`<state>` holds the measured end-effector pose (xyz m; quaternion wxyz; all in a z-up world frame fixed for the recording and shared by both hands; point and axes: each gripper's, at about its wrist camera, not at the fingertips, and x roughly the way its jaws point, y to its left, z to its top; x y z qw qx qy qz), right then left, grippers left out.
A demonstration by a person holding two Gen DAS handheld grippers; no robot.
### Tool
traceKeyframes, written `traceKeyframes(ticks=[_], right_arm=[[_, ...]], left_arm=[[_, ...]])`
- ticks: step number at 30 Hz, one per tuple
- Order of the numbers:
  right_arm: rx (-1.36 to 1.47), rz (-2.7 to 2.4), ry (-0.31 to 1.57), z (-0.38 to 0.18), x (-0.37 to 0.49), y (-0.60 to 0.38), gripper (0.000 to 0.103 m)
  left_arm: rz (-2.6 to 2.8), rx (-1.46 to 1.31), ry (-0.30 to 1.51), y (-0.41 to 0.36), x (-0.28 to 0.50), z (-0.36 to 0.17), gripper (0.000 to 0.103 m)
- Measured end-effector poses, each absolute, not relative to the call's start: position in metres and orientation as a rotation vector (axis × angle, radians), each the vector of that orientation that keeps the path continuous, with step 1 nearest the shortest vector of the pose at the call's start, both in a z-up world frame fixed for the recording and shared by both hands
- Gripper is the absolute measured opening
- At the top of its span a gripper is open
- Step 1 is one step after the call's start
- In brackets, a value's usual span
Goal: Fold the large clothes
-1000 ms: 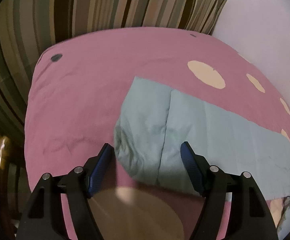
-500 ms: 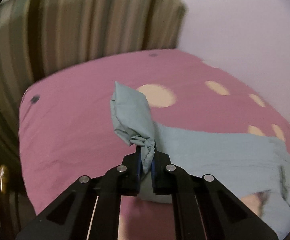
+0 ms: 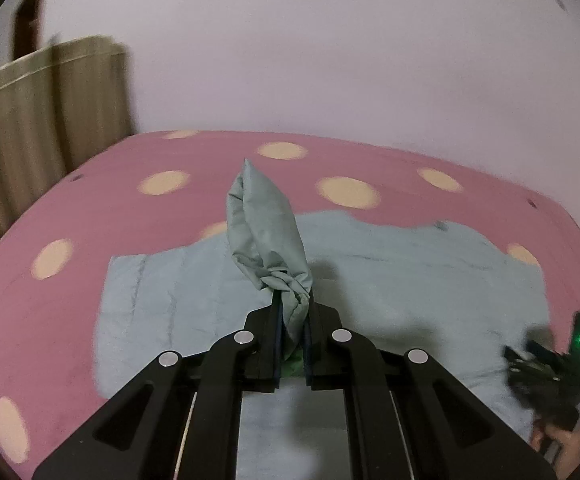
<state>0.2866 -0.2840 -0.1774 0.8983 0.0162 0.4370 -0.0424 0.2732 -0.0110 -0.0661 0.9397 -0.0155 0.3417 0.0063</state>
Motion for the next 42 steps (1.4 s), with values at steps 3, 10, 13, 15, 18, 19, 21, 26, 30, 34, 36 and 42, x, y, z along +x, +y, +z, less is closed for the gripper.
traceKeyframes(ticks=[3, 10, 13, 15, 18, 19, 21, 26, 30, 34, 36, 42], right_arm=[[0.04, -0.083, 0.903, -0.177, 0.287, -0.284, 0.062], [0.047, -0.076, 0.903, -0.178, 0.287, -0.283, 0.063], [0.046, -0.078, 0.903, -0.178, 0.286, -0.282, 0.063], [0.05, -0.078, 0.903, -0.178, 0.285, -0.282, 0.063], [0.051, -0.078, 0.903, -0.178, 0.285, -0.283, 0.063], [0.051, -0.077, 0.903, -0.178, 0.285, -0.282, 0.063], [0.049, -0.079, 0.902, -0.178, 0.285, -0.282, 0.063], [0.054, -0.076, 0.906, -0.175, 0.285, -0.283, 0.063], [0.102, -0.058, 0.879, -0.15, 0.274, -0.278, 0.063], [0.158, 0.045, 0.84, -0.121, 0.271, -0.25, 0.063], [0.161, 0.096, 0.846, -0.117, 0.28, -0.23, 0.064], [0.203, 0.186, 0.922, -0.134, 0.316, -0.186, 0.052]], left_arm=[[-0.043, 0.022, 0.729, -0.06, 0.288, -0.081, 0.007], [-0.145, 0.084, 0.842, -0.124, 0.313, -0.132, 0.008], [-0.164, 0.1, 0.866, -0.13, 0.314, -0.147, 0.011], [-0.172, 0.119, 0.858, -0.134, 0.309, -0.148, 0.03], [-0.178, 0.117, 0.815, -0.131, 0.298, -0.13, 0.065], [-0.182, 0.118, 0.782, -0.128, 0.289, -0.12, 0.068], [-0.185, 0.131, 0.742, -0.123, 0.278, -0.106, 0.072], [-0.092, 0.117, 0.694, -0.071, 0.252, -0.084, 0.073], [0.043, 0.064, 0.698, -0.004, 0.239, -0.086, 0.073], [0.149, 0.07, 0.705, 0.037, 0.236, -0.093, 0.073], [0.183, 0.044, 0.718, 0.057, 0.236, -0.096, 0.073], [0.223, 0.02, 0.737, 0.083, 0.238, -0.107, 0.073]])
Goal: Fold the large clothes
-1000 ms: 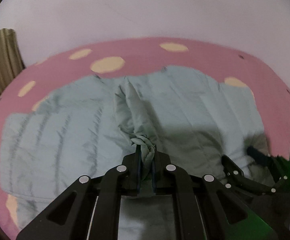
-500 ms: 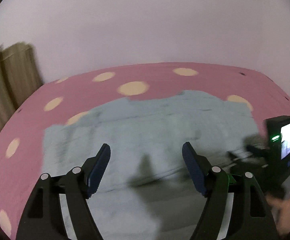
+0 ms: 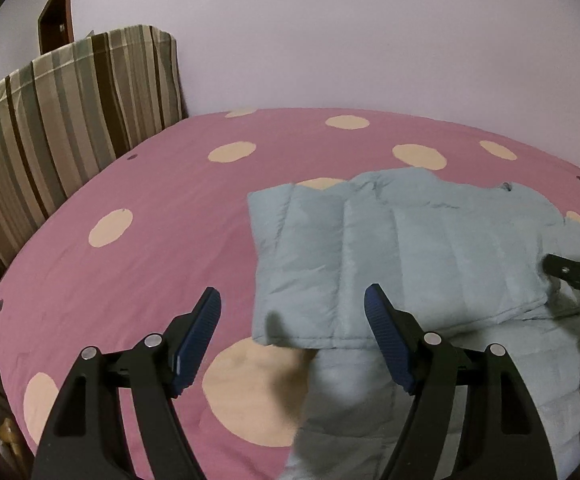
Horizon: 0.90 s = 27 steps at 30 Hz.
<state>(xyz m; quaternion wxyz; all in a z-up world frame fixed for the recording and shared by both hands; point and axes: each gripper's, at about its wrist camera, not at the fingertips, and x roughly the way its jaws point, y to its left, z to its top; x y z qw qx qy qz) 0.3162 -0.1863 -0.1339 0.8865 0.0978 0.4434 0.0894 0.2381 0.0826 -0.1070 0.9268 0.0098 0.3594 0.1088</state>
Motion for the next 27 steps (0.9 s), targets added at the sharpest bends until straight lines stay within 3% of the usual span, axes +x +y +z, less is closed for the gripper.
traceKeyframes(ticks=[2, 5, 12, 27], right_arm=[[0.17, 0.202, 0.971, -0.143, 0.325, -0.173, 0.019], [0.161, 0.19, 0.945, -0.133, 0.321, -0.176, 0.012], [0.115, -0.001, 0.848, -0.105, 0.294, -0.245, 0.011], [0.12, -0.11, 0.954, -0.164, 0.299, -0.317, 0.012]], left_arm=[[0.222, 0.017, 0.748, 0.085, 0.24, -0.109, 0.073], [0.217, 0.005, 0.743, 0.089, 0.242, -0.107, 0.073], [0.185, 0.024, 0.729, 0.076, 0.262, -0.106, 0.073], [0.187, 0.111, 0.852, 0.04, 0.319, -0.161, 0.073]])
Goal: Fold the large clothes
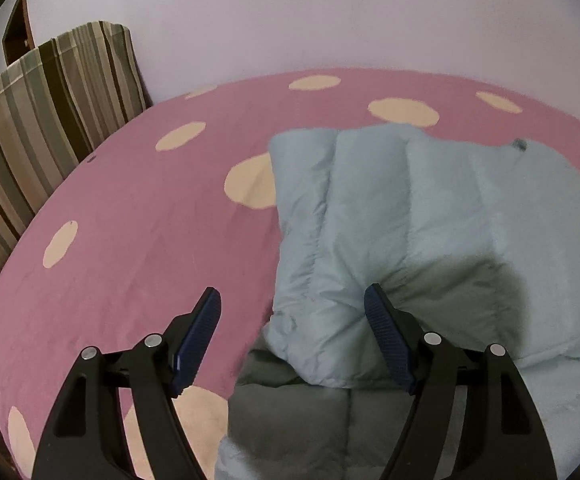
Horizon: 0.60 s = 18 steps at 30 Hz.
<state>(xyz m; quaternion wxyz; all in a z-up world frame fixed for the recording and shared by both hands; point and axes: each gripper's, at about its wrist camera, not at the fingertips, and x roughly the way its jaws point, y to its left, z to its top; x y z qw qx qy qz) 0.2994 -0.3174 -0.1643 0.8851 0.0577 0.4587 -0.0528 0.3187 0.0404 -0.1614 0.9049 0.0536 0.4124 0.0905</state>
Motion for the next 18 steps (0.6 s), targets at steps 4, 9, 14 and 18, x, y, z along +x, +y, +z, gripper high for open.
traceKeyframes(ticks=[4, 9, 14, 18], right_arm=[[0.117, -0.105, 0.956, -0.164, 0.301, -0.316, 0.016], [0.108, -0.132, 0.876, -0.133, 0.293, -0.307, 0.029], [0.095, -0.037, 0.866, -0.126, 0.303, -0.279, 0.03], [0.05, -0.028, 0.895, -0.144, 0.315, -0.265, 0.03]], left_arm=[[0.189, 0.123, 0.867, 0.039, 0.319, -0.166, 0.073], [0.188, 0.083, 0.78, 0.038, 0.305, -0.133, 0.073], [0.145, 0.089, 0.754, 0.021, 0.315, -0.124, 0.073], [0.153, 0.095, 0.811, 0.018, 0.328, -0.144, 0.073]])
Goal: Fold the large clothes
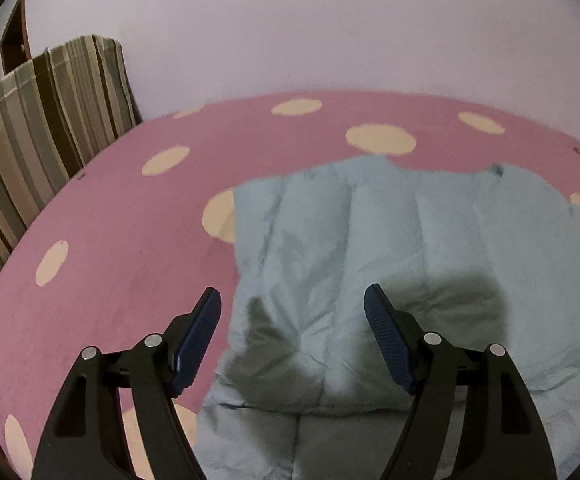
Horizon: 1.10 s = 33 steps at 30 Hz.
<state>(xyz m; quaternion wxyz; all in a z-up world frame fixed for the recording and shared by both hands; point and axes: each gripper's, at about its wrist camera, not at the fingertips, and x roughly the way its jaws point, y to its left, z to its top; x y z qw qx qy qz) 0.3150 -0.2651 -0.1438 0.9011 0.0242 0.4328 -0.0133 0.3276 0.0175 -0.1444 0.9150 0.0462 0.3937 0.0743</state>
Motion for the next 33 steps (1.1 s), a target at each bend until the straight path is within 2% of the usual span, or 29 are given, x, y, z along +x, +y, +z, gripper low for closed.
traceKeyframes(ticks=[4, 10, 12, 16, 21, 27, 33], right_arm=[[0.052, -0.047, 0.927, -0.163, 0.323, -0.268, 0.038], [0.113, -0.166, 0.92, -0.159, 0.309, -0.315, 0.045], [0.169, -0.229, 0.912, -0.153, 0.301, -0.341, 0.05], [0.155, -0.324, 0.837, -0.119, 0.284, -0.356, 0.05], [0.198, -0.156, 0.794, -0.094, 0.285, -0.325, 0.05], [0.093, -0.025, 0.879, -0.129, 0.306, -0.265, 0.05], [0.077, -0.039, 0.966, -0.179, 0.322, -0.261, 0.052]], left_arm=[[0.173, 0.098, 0.86, 0.022, 0.336, -0.165, 0.073], [0.173, 0.075, 0.873, 0.03, 0.337, -0.169, 0.073], [0.171, 0.077, 0.873, 0.03, 0.336, -0.169, 0.074], [0.177, 0.071, 0.846, 0.029, 0.327, -0.155, 0.074], [0.132, 0.069, 0.778, 0.016, 0.319, -0.132, 0.074], [0.122, 0.086, 0.859, 0.006, 0.333, -0.16, 0.074], [0.139, 0.108, 0.901, 0.005, 0.341, -0.181, 0.075]])
